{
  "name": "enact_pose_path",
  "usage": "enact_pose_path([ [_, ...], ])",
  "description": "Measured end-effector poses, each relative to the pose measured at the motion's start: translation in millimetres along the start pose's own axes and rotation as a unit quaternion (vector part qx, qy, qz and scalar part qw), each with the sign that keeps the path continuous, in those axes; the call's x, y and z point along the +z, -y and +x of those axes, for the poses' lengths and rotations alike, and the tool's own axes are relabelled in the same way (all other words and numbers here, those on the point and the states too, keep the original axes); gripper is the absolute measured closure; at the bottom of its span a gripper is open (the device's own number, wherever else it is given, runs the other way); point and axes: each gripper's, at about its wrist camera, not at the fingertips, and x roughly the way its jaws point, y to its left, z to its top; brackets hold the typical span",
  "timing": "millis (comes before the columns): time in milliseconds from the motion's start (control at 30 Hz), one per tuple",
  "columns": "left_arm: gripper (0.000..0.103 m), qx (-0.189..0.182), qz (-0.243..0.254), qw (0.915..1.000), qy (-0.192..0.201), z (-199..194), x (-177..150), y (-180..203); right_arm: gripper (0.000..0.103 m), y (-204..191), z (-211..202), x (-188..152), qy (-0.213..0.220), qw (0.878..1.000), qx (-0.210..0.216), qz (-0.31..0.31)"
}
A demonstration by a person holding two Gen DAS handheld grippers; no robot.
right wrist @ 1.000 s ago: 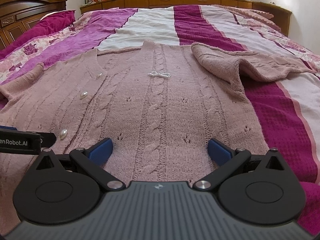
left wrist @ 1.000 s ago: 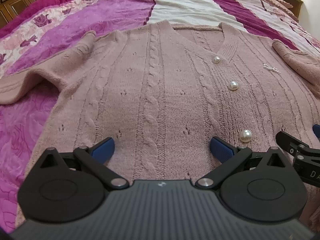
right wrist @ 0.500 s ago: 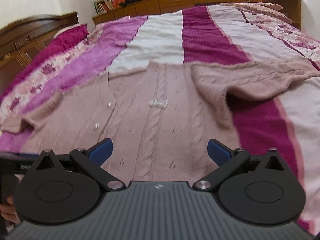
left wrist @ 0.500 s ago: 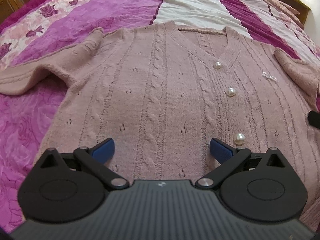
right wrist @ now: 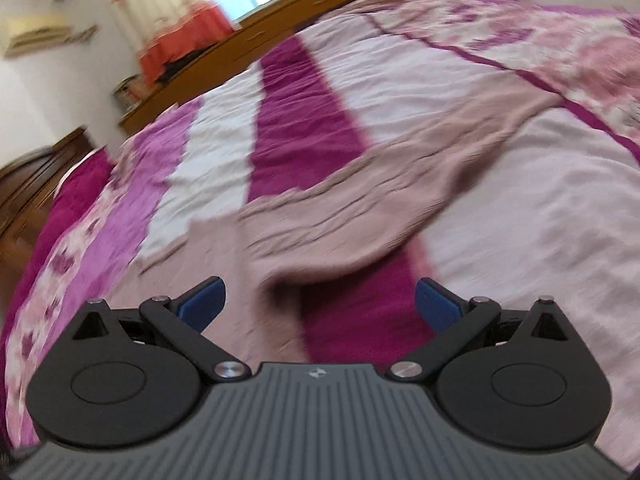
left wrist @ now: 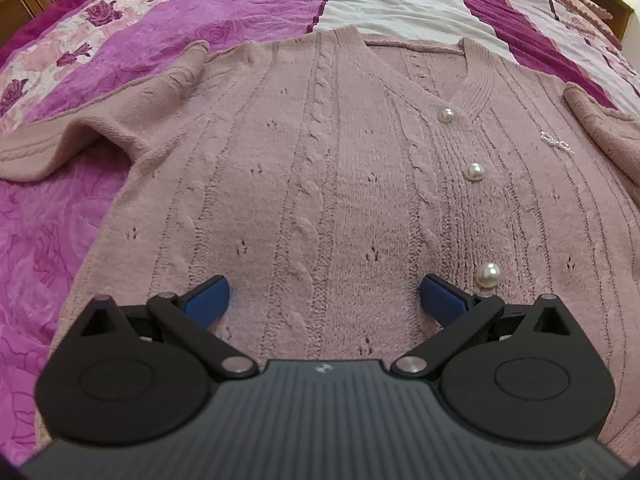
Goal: Fold small clothes
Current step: 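Move the right gripper to the cardigan sleeve cuff and close on it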
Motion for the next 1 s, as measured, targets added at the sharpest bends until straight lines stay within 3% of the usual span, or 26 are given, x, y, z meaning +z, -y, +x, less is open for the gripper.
enact_pose_path([
  [333, 0.0, 0.009, 0.014, 0.9998, 0.004, 3, -3, 4, 0.0, 53, 43, 38, 0.023, 0.998, -0.035, 0.045],
  [1000, 0.0, 0.01, 0.028, 0.9994, 0.02, 5, -7, 7, 0.0, 74, 109, 65, 0.055, 0.996, -0.061, 0.032],
])
